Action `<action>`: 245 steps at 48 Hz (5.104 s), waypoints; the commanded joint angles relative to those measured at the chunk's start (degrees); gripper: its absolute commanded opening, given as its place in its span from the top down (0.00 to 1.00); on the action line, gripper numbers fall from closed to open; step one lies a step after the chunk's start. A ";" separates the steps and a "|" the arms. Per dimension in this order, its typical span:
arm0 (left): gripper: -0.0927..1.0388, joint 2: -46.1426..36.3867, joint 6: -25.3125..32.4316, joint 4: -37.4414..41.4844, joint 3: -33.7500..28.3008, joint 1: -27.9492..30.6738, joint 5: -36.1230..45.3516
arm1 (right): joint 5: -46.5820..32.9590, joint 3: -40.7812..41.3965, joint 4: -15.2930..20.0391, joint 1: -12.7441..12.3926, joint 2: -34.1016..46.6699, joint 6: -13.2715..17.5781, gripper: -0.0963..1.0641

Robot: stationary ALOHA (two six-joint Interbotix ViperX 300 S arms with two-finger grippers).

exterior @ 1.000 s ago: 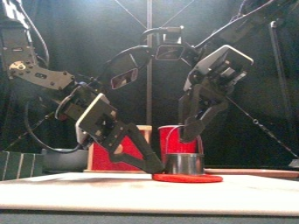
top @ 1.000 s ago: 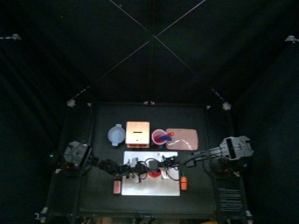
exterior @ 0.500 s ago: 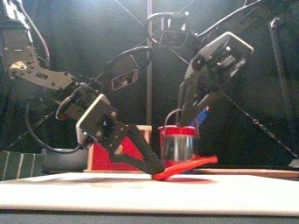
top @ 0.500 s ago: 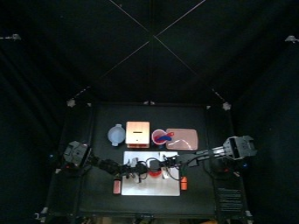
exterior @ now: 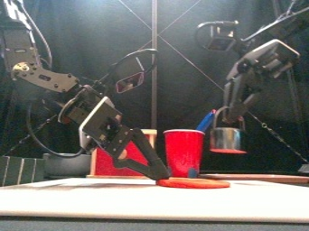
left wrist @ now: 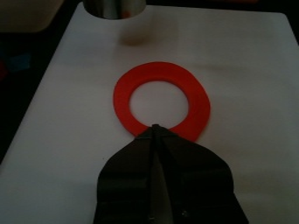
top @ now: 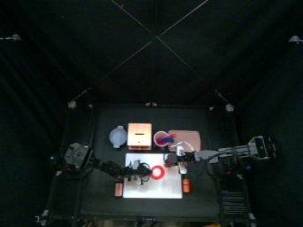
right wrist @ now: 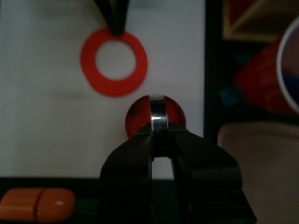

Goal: Get the cutter from the drawer then cut the dough then place the extra dough in the bowl
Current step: Place the extra dough in the bowl

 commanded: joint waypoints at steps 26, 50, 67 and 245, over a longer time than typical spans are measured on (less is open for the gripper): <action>0.47 -5.54 0.18 0.97 -0.62 1.05 -0.44 | -3.16 0.09 1.23 -0.62 2.11 1.41 0.23; 0.33 -6.94 0.00 1.76 0.26 0.97 -1.49 | -3.16 -0.79 -0.44 -0.53 2.11 2.99 0.21; 0.22 -5.45 0.18 1.23 0.00 2.11 -4.66 | -3.16 -0.70 -0.44 -0.53 2.11 2.99 0.21; 0.47 -51.68 0.53 10.90 31.73 41.66 16.17 | -27.95 -6.42 0.53 0.44 3.60 2.81 0.21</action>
